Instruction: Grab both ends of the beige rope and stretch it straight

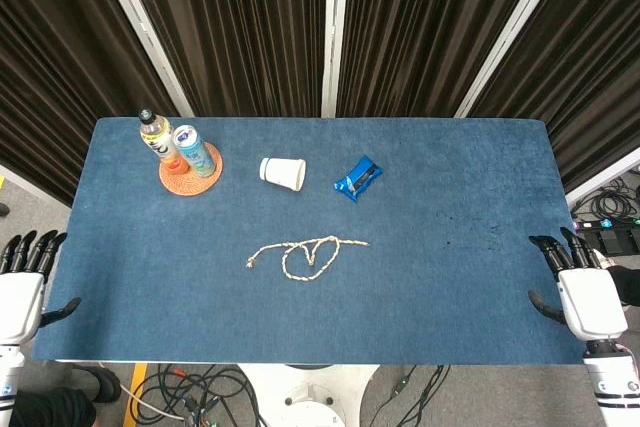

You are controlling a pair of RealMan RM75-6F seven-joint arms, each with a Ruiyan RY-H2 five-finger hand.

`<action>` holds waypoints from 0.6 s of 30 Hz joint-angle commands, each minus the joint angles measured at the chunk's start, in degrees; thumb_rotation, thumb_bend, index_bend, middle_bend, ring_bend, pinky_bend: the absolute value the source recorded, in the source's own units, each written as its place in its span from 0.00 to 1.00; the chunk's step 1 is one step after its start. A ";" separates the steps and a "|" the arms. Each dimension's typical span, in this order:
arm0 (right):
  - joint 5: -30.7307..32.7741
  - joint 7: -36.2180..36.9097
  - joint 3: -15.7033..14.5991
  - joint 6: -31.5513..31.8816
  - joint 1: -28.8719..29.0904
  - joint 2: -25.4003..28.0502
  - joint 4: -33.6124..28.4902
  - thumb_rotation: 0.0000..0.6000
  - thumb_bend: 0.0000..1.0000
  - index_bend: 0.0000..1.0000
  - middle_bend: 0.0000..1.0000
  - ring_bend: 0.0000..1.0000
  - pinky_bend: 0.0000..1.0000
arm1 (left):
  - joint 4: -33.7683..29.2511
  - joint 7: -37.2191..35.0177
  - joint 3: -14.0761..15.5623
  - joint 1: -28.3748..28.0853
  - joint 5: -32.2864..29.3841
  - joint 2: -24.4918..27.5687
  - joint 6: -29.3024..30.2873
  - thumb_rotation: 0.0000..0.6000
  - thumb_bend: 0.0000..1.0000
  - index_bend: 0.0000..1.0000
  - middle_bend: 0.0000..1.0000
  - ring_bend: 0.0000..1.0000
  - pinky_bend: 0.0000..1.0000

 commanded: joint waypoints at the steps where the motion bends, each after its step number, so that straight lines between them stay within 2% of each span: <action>1: -0.05 -0.02 0.00 -0.20 0.18 -0.01 -0.04 1.00 0.16 0.15 0.18 0.02 0.11 | -0.01 0.10 -0.09 -0.10 0.05 -0.10 -0.03 1.00 0.10 0.10 0.09 0.00 0.02; 6: -1.48 1.21 -0.29 -1.30 1.22 0.43 -0.59 1.00 0.16 0.15 0.19 0.02 0.11 | -0.08 0.19 -0.06 -0.26 0.30 -0.01 -0.21 1.00 0.10 0.10 0.09 0.00 0.02; 9: -3.61 2.94 0.07 -4.00 4.03 0.59 -1.32 1.00 0.16 0.19 0.21 0.02 0.11 | -0.04 0.06 -0.06 -0.35 0.54 0.08 -0.24 1.00 0.10 0.10 0.09 0.00 0.02; 13: -5.26 3.72 1.56 -11.66 10.70 -0.40 -2.04 1.00 0.16 0.27 0.24 0.02 0.11 | 0.22 -0.20 0.12 -0.30 0.98 0.14 -0.09 1.00 0.10 0.10 0.09 0.00 0.02; 18: -1.58 1.61 5.72 -23.36 20.75 -6.44 -0.46 1.00 0.16 0.33 0.25 0.03 0.11 | 0.46 -0.56 0.27 -0.17 1.25 0.42 0.07 1.00 0.10 0.10 0.09 0.00 0.02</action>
